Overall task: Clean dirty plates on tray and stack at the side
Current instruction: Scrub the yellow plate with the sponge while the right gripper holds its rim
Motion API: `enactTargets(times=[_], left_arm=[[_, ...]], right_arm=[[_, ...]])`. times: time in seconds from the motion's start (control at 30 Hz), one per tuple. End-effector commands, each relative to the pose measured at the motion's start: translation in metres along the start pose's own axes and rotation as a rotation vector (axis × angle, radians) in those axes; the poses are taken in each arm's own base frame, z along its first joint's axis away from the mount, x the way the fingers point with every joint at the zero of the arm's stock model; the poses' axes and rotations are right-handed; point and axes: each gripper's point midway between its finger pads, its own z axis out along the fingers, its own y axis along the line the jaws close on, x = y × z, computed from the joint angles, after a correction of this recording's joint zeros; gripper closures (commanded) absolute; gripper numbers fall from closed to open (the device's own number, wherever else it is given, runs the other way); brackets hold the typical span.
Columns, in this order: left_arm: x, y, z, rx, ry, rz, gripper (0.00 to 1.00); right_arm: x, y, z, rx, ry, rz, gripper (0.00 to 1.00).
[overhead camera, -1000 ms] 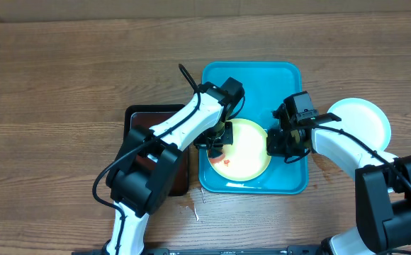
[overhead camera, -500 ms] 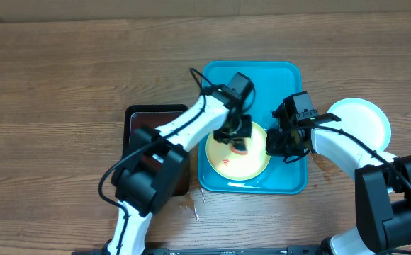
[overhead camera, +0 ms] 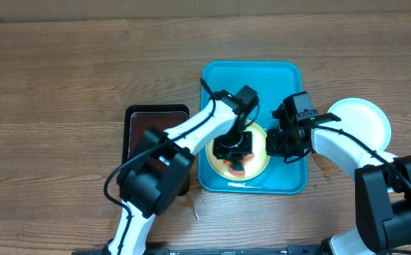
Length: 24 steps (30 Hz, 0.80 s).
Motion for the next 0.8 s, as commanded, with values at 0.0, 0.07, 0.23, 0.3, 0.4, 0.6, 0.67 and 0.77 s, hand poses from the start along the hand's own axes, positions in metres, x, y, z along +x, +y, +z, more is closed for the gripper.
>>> enactTargets(times=[0.0,0.07,0.23,0.3,0.4,0.6,0.67,0.77], left_arm=[[-0.017,0.04,-0.002,-0.14,-0.042,-0.08,0.96],[-0.02,0.053,-0.006,-0.184,-0.054,-0.099,0.96],[-0.034,0.094,-0.019,-0.363,-0.135,-0.125,0.96],[-0.04,0.105,-0.025,-0.428,-0.17,-0.119,0.96],[-0.048,0.11,-0.034,-0.474,-0.215,-0.111,0.96],[-0.069,0.088,-0.055,-0.418,-0.299,-0.09,0.96],[-0.077,0.074,-0.056,-0.361,-0.324,-0.075,0.96],[-0.079,0.042,-0.045,-0.209,-0.302,-0.022,0.96]], right_arm=[[0.008,-0.003,0.005,0.014,0.023,-0.002,0.96],[0.007,-0.003,0.005,0.014,0.022,-0.002,0.96],[0.007,-0.003,0.005,0.014,0.022,-0.002,0.96],[0.007,-0.003,0.005,0.014,0.022,-0.002,0.96],[0.007,-0.003,0.005,0.014,0.022,-0.002,0.96],[0.007,-0.003,0.005,0.014,0.022,-0.002,0.96],[0.008,-0.003,0.005,0.014,0.023,-0.002,0.96],[0.008,-0.003,0.005,0.014,0.023,-0.002,0.96]])
